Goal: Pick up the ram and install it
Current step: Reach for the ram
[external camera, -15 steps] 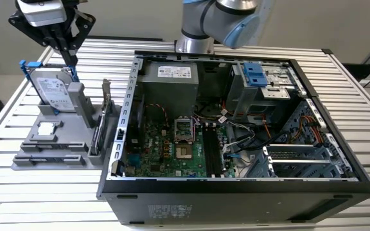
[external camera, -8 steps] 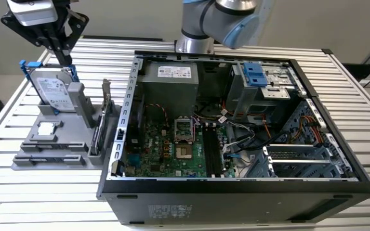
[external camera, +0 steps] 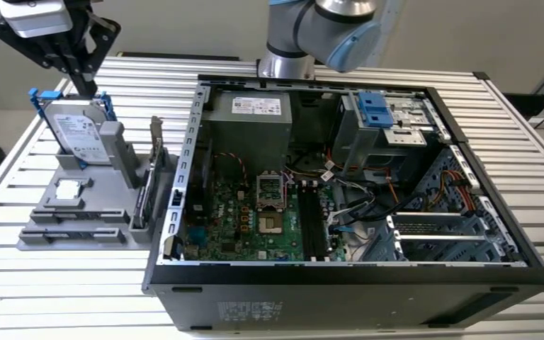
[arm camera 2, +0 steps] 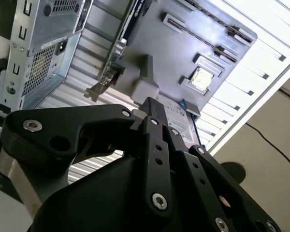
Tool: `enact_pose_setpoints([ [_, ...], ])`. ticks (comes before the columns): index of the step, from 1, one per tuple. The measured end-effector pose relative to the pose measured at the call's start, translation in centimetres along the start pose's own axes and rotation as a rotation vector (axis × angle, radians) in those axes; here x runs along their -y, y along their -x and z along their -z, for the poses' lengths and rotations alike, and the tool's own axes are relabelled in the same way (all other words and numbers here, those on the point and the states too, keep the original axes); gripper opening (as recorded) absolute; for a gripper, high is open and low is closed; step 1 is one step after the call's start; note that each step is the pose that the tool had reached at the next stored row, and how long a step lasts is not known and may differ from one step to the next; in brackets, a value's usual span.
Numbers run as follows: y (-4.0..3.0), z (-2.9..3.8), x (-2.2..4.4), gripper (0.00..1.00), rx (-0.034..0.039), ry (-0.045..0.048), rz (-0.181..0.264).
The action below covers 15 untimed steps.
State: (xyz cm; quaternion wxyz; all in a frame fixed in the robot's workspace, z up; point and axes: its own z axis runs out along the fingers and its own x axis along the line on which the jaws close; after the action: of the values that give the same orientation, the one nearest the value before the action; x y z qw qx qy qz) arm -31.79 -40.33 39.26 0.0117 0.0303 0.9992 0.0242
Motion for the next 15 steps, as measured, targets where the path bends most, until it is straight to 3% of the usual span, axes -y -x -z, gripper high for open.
enact_pose_setpoints([
  [15, -2.31, 0.06, 0.14, 0.0, 0.0004, 0.0001, 0.005],
])
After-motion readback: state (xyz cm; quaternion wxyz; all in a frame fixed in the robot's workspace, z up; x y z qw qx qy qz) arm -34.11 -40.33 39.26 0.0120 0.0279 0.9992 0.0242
